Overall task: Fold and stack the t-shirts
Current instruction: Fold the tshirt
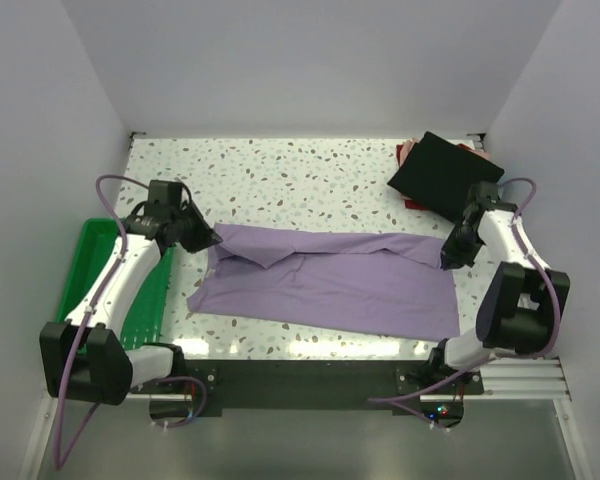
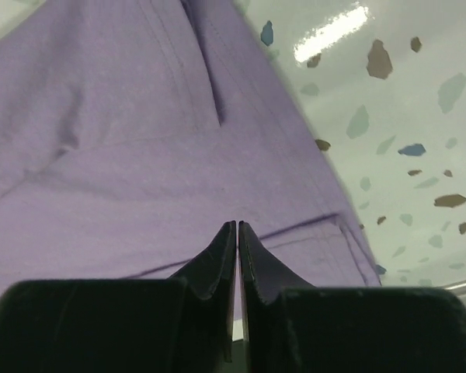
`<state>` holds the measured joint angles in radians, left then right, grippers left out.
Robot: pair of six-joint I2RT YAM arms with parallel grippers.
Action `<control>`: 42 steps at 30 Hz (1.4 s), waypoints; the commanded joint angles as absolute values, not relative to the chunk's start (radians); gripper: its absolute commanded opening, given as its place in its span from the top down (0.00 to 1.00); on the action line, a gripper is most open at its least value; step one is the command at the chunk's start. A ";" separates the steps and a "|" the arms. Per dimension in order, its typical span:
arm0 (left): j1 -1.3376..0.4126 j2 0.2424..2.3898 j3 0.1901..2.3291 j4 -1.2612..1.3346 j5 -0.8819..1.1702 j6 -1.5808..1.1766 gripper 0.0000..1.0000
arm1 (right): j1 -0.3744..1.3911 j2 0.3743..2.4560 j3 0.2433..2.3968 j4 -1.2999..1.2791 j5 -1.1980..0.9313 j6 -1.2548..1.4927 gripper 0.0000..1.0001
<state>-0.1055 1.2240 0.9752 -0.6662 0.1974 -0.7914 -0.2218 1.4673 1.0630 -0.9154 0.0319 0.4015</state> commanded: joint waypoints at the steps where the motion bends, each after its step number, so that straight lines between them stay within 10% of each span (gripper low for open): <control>1: -0.101 1.227 0.976 -0.658 0.204 -0.772 1.00 | -0.224 1.558 1.061 -0.796 0.002 0.434 0.90; 11: -0.103 1.229 0.963 -0.635 0.195 -0.793 1.00 | -0.221 1.704 1.065 -0.692 0.006 0.442 0.71; 31: -0.101 1.267 0.979 -0.635 0.186 -0.782 1.00 | -0.221 1.769 1.112 -0.679 0.034 0.440 0.94; 42: -0.101 1.281 0.983 -0.629 0.186 -0.772 1.00 | -0.221 1.795 1.161 -0.742 0.003 0.423 0.85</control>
